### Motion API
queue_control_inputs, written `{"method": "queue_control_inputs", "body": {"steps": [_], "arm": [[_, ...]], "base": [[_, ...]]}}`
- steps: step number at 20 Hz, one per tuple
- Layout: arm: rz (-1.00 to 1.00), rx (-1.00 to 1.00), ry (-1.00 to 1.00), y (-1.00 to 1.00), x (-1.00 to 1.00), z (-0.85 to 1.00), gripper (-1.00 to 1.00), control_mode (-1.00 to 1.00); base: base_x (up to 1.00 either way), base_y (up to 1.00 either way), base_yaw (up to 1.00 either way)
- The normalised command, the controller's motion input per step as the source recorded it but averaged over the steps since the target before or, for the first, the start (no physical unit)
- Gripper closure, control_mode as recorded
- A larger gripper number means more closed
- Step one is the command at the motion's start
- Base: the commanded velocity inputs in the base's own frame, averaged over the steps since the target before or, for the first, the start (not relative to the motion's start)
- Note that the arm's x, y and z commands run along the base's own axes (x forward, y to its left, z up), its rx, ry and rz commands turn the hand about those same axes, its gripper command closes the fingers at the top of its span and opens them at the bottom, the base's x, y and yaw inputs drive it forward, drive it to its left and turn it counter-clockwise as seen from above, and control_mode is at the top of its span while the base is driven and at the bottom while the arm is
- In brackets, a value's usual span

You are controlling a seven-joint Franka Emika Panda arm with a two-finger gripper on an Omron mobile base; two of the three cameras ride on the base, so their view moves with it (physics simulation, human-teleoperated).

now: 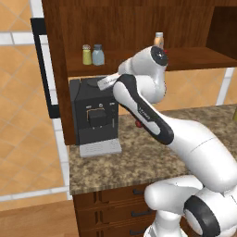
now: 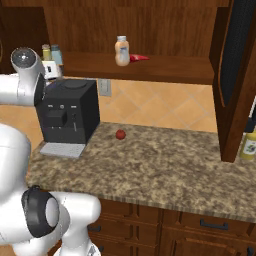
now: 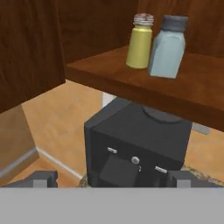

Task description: Put the shaker and condiment bottle from the counter next to their counterparts in the cabinet.

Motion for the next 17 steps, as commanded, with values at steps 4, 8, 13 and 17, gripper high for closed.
{"method": "queue_control_inputs", "body": {"steps": [4,8,13,17], "arm": [[0.0,0.11,0.0,-0.38,-0.77,-1.0,-1.0,-1.0],[0.02,0.04,0.0,-0.12,-0.67,-1.0,-1.0,-1.0],[0.0,0.01,0.01,0.0,-0.65,-1.0,-1.0,-1.0],[0.0,0.0,0.04,0.0,-0.62,-1.0,-1.0,-1.0]], "base": [[0.0,0.0,0.0],[0.0,0.0,0.0],[0.0,0.0,0.0],[0.0,0.0,0.0]]}}
